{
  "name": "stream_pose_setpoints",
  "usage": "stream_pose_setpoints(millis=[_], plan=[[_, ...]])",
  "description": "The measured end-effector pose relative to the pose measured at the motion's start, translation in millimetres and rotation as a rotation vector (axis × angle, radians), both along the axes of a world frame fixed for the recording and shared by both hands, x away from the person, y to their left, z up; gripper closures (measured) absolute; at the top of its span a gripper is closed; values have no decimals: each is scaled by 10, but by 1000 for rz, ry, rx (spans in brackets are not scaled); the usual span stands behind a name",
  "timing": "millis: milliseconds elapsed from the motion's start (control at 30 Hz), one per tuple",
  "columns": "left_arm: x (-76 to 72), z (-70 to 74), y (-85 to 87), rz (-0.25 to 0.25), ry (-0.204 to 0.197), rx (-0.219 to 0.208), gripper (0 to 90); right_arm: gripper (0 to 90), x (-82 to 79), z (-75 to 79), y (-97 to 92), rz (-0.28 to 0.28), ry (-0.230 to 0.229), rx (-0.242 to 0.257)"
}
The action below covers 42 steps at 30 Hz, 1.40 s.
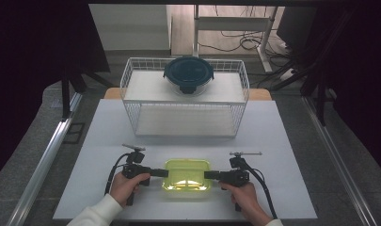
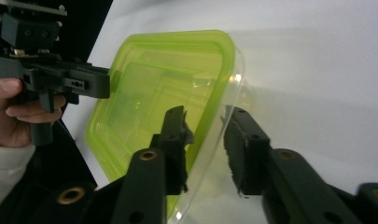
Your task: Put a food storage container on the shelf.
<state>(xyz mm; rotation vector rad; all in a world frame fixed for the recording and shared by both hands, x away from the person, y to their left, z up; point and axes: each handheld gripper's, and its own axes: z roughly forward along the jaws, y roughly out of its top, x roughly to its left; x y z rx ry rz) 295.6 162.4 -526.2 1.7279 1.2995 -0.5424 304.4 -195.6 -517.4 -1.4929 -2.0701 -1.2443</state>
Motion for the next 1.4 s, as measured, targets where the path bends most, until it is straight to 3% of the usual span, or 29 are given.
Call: stream_pose_setpoints(millis=[100, 400, 567, 1033, 1400], plan=[[-2, 3, 5, -3, 7, -23, 747, 712, 4, -7, -21, -9, 25, 16], [-41, 75, 40, 7, -28, -54, 804, 774, -21, 65, -52, -25, 11, 56], [-63, 136, 31, 0, -62, -48, 816, 787, -33, 128, -55, -19, -30, 36], [-139, 344, 31, 9, -172, -55, 817, 790, -51, 304, -64, 6, -129, 47], [-137, 486, 51, 7, -227, -64, 817, 790, -30, 454, -61, 21, -193, 57]])
